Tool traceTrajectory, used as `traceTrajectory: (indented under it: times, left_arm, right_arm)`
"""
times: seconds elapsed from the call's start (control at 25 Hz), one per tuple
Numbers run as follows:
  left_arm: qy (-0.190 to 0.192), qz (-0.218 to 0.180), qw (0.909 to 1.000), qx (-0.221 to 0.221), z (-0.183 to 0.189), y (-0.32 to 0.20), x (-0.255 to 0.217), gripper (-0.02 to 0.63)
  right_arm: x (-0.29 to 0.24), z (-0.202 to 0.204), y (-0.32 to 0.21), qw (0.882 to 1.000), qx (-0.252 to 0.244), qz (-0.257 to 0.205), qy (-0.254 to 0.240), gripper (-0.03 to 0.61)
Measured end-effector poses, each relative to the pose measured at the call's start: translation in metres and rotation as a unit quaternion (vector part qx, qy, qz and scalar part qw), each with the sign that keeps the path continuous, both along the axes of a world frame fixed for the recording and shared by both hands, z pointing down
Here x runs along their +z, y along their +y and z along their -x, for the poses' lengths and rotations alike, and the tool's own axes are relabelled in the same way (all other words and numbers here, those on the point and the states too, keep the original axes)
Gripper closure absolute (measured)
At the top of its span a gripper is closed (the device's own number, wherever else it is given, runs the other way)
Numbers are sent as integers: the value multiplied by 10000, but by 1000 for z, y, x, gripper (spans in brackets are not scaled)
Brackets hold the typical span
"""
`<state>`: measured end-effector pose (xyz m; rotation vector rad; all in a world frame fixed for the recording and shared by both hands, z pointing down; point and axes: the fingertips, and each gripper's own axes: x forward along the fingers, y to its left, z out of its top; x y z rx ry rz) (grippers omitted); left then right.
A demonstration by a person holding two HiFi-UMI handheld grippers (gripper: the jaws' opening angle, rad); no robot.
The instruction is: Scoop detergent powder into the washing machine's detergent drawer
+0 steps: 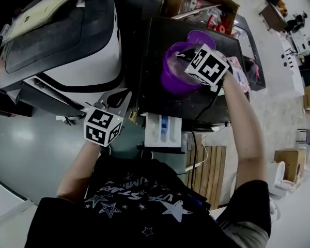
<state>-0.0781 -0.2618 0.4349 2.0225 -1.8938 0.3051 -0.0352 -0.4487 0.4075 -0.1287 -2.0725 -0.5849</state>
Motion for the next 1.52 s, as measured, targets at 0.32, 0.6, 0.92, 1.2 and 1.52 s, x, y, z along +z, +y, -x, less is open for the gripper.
traceTrajectory:
  times: [0.32, 0.6, 0.92, 1.2, 1.52]
  left_arm:
    - [2, 56, 9996, -259, 0, 9, 3, 614]
    - [-11, 51, 9994, -330, -3, 13, 2, 614]
    - [-8, 36, 9993, -365, -3, 19, 2, 614]
    - [-24, 19, 9993, -383, -2, 24, 2, 614]
    - [-30, 14, 9993, -372, -5, 26, 2, 614]
  right_arm:
    - [9, 4, 12, 9967, -584, 273, 483, 543]
    - [15, 2, 27, 9909, -854, 756, 713, 543]
    - [15, -2, 39, 9852, -813, 1253, 845, 543]
    - [16, -7, 48, 9784, -683, 1683, 989, 543]
    - [10, -12, 50, 9710, -427, 2131, 998, 543]
